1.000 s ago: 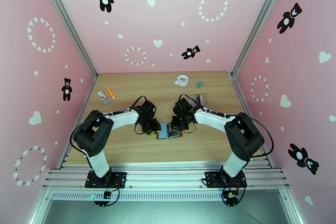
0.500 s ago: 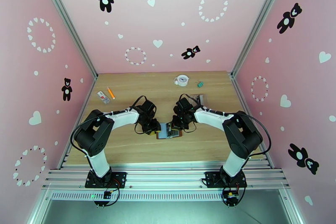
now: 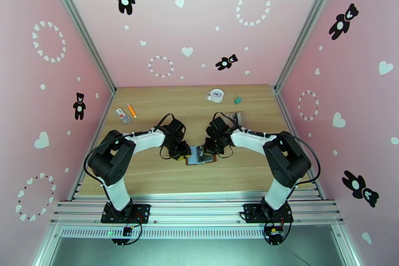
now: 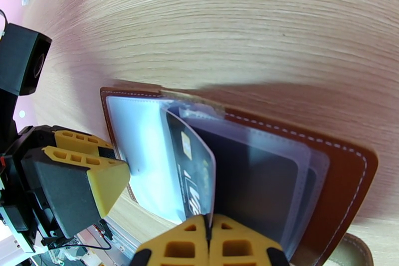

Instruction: Put the credit cards into the card holder

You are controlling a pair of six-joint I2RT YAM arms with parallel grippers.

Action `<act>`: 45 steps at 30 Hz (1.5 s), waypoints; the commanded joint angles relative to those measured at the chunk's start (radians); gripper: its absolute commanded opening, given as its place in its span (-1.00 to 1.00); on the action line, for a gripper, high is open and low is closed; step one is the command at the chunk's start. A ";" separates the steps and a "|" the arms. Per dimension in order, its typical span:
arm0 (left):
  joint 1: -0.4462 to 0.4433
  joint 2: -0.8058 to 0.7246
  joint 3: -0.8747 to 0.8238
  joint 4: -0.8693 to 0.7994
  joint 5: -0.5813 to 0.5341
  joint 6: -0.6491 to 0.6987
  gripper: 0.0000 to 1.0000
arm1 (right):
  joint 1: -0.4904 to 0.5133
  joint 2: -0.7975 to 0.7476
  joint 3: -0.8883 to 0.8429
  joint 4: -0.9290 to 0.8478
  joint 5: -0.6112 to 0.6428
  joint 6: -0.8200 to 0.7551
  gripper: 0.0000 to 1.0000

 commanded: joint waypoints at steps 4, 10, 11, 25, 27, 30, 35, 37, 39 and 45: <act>-0.001 0.047 -0.016 0.007 -0.043 0.009 -0.39 | 0.013 0.041 -0.033 -0.046 0.019 -0.007 -1.00; -0.001 0.045 -0.016 0.008 -0.043 0.008 -0.39 | 0.028 0.066 -0.006 -0.060 0.019 0.001 -1.00; -0.001 0.045 -0.016 0.008 -0.043 0.007 -0.39 | 0.032 0.068 -0.001 -0.063 0.020 0.004 -1.00; 0.000 0.043 -0.016 0.011 -0.045 0.007 -0.40 | 0.038 0.051 0.054 -0.128 0.058 0.003 -0.39; 0.000 0.041 -0.018 0.011 -0.045 0.008 -0.39 | 0.038 0.044 0.071 -0.149 0.066 -0.002 -0.32; 0.000 0.039 -0.021 0.014 -0.045 0.007 -0.40 | 0.039 0.044 0.102 -0.178 0.082 -0.007 -0.27; -0.001 0.037 -0.028 0.021 -0.043 0.003 -0.39 | 0.044 0.080 0.154 -0.224 0.087 -0.008 -0.25; -0.001 0.036 -0.030 0.023 -0.044 0.001 -0.39 | 0.047 0.089 0.163 -0.226 0.084 -0.006 -0.25; -0.001 0.035 -0.031 0.024 -0.044 0.001 -0.40 | 0.052 0.101 0.172 -0.235 0.082 -0.004 -0.25; -0.001 0.034 -0.036 0.028 -0.042 -0.002 -0.39 | 0.062 0.125 0.175 -0.233 0.071 0.003 -0.25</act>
